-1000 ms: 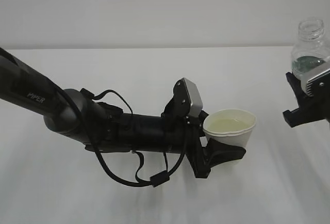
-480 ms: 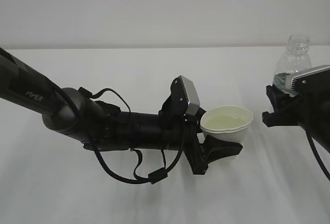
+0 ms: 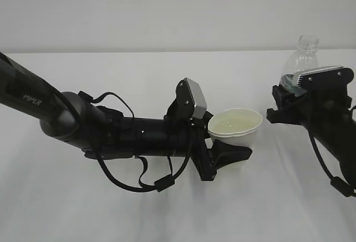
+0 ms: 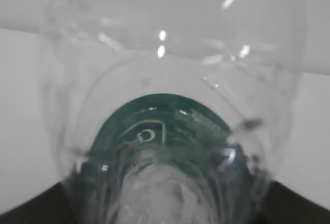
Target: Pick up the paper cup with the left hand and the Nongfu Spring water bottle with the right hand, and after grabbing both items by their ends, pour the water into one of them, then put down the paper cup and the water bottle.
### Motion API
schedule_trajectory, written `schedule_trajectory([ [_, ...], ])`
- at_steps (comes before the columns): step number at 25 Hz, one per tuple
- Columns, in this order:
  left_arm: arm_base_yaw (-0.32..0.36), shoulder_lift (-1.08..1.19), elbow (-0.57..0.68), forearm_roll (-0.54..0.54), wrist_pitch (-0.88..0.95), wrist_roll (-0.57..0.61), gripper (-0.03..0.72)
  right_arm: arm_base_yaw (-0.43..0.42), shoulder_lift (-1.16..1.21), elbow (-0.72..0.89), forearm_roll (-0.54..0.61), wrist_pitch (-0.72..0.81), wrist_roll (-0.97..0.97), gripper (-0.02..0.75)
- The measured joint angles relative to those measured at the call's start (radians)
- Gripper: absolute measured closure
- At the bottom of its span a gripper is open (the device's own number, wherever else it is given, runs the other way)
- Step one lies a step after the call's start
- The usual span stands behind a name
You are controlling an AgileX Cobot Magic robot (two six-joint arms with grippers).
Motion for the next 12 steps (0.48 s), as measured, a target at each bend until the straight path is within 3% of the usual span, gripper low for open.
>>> schedule_trajectory([
  [12,0.012,0.000,0.000,0.000,0.000,0.014,0.255,0.000,0.143,-0.121,-0.002,-0.002,0.045,0.353],
])
